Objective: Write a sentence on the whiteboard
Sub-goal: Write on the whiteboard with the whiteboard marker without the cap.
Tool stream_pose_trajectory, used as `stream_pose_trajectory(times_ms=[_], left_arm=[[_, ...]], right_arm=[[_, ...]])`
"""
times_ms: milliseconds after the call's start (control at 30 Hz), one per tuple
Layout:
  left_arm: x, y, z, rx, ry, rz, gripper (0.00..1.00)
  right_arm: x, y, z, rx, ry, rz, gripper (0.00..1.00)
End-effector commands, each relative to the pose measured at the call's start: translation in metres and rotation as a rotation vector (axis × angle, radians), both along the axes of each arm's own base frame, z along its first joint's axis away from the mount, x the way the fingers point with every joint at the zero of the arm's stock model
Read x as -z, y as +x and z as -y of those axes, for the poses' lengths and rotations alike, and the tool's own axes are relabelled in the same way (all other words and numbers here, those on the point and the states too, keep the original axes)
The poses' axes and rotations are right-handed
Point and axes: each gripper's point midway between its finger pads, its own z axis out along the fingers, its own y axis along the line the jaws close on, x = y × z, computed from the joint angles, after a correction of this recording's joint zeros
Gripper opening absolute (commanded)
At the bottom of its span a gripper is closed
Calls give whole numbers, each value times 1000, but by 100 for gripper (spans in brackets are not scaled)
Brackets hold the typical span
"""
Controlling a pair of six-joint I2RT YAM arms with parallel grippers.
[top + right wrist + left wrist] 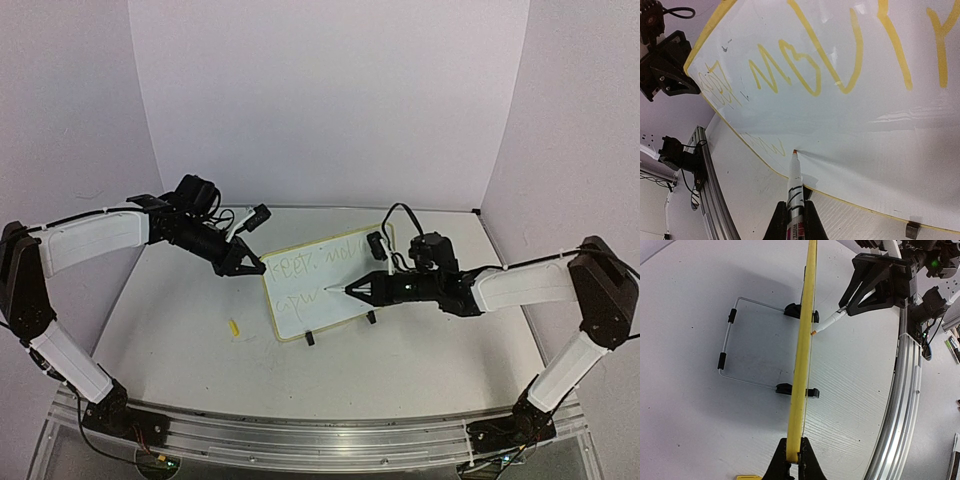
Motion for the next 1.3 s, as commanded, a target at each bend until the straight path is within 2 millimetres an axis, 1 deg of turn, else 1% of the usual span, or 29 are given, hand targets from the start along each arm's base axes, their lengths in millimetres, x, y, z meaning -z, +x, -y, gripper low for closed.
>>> stream_pose_trajectory(times_ms=[0,100,333,633,1100,1200,1267], left_arm=[[18,-2,-6,3,88,7,0],[18,-2,-6,4,88,7,0],[19,-2,-5,6,89,6,0],[20,-2,-5,7,89,0,0],[18,-2,-5,7,88,6,0],[18,-2,-6,6,88,8,0],[17,-2,-6,6,88,8,0]], right_arm=[[-21,15,-7,15,42,59,0],[-18,15,-8,6,39,52,0],[-2,11,-8,-6,20,19,0],[16,7,-2,7,-11,-16,0],[22,14,3,45,-68,-29,0],[17,15,4,56,-65,-17,0],[10,17,5,68,-57,0,0]])
